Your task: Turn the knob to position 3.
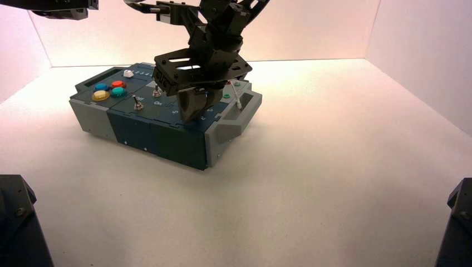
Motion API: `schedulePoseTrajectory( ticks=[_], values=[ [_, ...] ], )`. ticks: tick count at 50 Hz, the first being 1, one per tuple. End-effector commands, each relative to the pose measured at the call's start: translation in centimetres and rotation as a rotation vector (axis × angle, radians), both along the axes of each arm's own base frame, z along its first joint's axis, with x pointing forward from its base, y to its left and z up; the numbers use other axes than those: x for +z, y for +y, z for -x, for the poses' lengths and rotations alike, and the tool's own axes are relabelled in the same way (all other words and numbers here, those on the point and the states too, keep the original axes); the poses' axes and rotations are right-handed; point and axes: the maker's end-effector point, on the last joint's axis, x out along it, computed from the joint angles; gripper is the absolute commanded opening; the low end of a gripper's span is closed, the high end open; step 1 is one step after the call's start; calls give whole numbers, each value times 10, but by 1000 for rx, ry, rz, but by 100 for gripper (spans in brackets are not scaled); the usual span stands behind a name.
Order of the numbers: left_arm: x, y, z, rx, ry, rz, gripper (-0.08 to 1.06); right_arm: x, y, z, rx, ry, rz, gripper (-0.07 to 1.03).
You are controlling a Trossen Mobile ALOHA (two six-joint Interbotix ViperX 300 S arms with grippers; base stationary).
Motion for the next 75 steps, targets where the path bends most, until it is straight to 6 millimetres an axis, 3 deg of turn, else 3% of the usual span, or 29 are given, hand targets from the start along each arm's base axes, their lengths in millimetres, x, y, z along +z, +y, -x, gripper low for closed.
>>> schedulePoseTrajectory(
  ticks=[1,19,75],
  values=[
    [14,-1,-8,-3,-40,-3,-3,22,6,-5,-3,-34,-47,-2],
    [14,-1,-8,-5,-40,-2,-3,23,-3,-8,-21,-33,-46,-2],
    [14,-1,-8,-3,-40,-3,-3,22,-4,-8,-20,-33,-44,-2]
  ],
)
